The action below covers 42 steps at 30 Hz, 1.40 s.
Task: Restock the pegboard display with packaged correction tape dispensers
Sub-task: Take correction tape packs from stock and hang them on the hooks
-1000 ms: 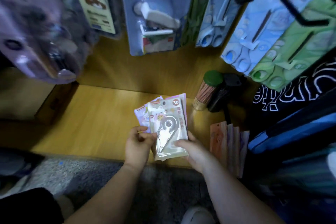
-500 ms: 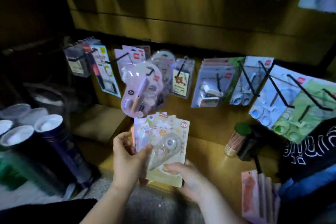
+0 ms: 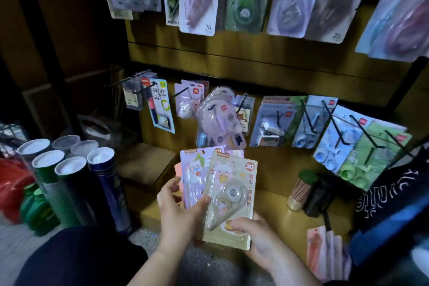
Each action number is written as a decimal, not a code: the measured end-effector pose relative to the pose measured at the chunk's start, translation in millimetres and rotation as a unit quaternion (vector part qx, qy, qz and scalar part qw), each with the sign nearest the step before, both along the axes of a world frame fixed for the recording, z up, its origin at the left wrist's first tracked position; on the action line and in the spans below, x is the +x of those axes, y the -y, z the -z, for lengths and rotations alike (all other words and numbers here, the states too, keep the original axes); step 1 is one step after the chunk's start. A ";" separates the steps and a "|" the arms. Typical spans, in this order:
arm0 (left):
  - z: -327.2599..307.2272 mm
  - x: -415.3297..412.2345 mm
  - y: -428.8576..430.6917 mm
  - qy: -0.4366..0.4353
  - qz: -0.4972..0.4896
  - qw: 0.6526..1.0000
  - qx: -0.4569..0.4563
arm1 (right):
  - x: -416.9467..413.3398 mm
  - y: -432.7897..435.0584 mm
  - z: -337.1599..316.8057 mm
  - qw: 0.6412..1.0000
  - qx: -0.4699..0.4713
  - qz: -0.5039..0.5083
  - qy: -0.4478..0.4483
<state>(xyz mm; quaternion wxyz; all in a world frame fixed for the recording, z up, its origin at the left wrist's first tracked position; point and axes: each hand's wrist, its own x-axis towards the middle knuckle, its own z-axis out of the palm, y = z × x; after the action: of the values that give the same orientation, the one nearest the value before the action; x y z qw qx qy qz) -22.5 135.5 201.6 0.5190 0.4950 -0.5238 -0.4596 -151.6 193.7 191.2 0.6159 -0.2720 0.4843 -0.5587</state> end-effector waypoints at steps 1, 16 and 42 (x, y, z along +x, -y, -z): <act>-6.1 -0.1 0.9 -0.003 0.014 1.000 0.000 | -1.0 -2.6 -8.7 1.000 -0.011 0.005 0.003; -162.4 -20.1 4.6 -0.173 0.290 0.938 -0.074 | -37.2 -7.7 -169.7 0.975 -0.188 0.088 -0.076; -263.3 -29.7 102.9 -0.266 0.274 0.914 -0.138 | -37.8 82.3 -292.4 0.888 -0.266 0.218 -0.306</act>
<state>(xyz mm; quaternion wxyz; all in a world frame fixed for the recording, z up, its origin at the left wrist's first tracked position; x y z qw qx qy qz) -52.2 32.6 465.0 0.5560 0.1150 -0.5394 -0.6219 -189.3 111.4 483.6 0.2048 -0.4702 0.5293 -0.6759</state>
